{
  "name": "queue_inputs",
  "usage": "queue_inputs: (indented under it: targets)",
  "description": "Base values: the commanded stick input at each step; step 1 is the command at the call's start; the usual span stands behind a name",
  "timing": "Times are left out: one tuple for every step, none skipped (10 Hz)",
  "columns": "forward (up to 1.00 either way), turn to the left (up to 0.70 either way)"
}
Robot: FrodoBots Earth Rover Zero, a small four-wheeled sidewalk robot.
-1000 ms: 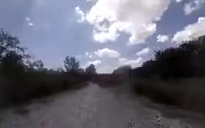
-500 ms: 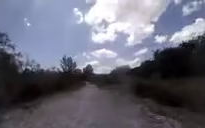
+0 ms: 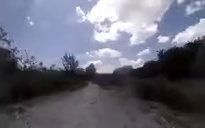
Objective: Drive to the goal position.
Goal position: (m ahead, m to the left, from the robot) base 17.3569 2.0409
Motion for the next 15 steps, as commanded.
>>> queue_inputs:
  targets:
    - [0.85,0.0]
    - [0.85,0.0]
    - [0.85,0.0]
    - [0.85,0.0]
    - [0.85,0.0]
    - [0.85,0.0]
    - [0.85,0.0]
    - [0.85,0.24]
    - [0.85,0.33]
    - [0.85,0.31]
    - [0.85,0.27]
    - [0.85,0.0]
    - [0.85,0.27]
    - [0.85,0.34]
    - [0.85,0.34]
